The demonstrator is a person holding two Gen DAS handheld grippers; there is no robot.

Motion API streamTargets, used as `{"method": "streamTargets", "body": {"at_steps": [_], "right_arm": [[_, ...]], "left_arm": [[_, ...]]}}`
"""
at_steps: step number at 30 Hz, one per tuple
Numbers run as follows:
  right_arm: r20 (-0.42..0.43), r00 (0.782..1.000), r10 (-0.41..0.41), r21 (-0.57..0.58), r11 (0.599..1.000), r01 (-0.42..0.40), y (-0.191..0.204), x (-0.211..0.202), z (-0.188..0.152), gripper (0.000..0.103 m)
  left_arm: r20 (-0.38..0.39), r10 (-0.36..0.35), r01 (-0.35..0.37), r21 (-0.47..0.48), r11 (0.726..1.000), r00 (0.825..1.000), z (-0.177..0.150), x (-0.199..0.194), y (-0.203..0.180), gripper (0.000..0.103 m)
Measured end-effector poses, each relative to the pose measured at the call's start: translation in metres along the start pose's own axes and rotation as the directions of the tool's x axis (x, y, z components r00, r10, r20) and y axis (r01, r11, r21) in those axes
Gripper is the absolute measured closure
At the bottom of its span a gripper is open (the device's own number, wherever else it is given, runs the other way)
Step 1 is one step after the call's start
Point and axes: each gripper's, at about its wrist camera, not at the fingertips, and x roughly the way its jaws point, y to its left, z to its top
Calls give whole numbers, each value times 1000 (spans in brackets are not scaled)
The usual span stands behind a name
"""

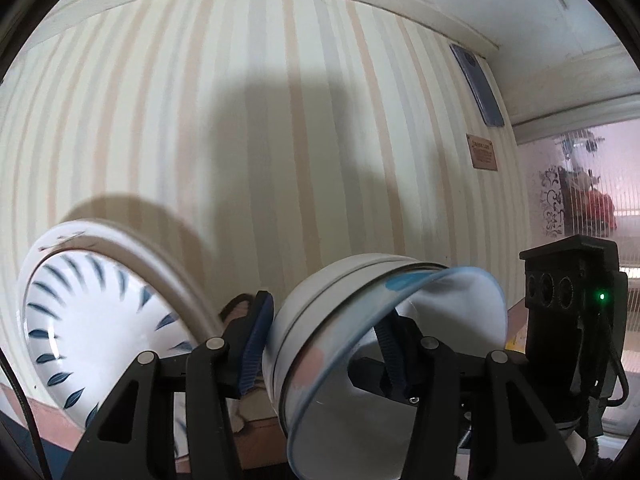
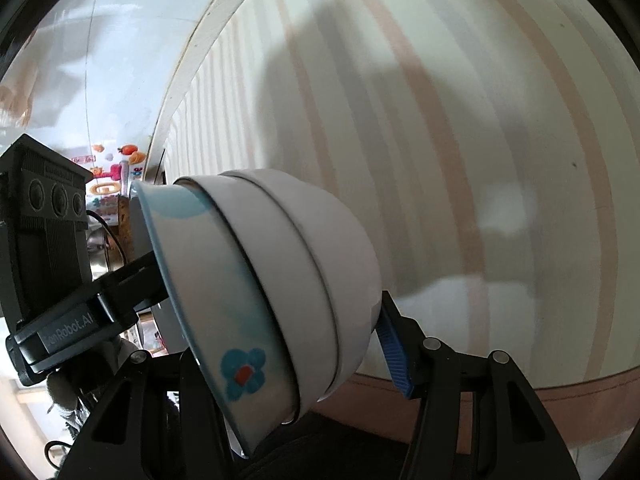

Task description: Organize plates and bowls

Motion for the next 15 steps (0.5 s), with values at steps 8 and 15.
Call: {"method": "streamTargets", "body": {"at_steps": [8, 15], "right_arm": [[-49, 999, -19, -81, 997, 15, 51, 16, -3, 46], [-115, 993, -21, -147, 989, 4, 95, 50, -4, 46]], "left_arm": [[57, -6, 11, -93, 996, 998, -16, -35, 42, 56], [90, 15, 3, -188, 982, 996, -36, -56, 88, 56]]}}
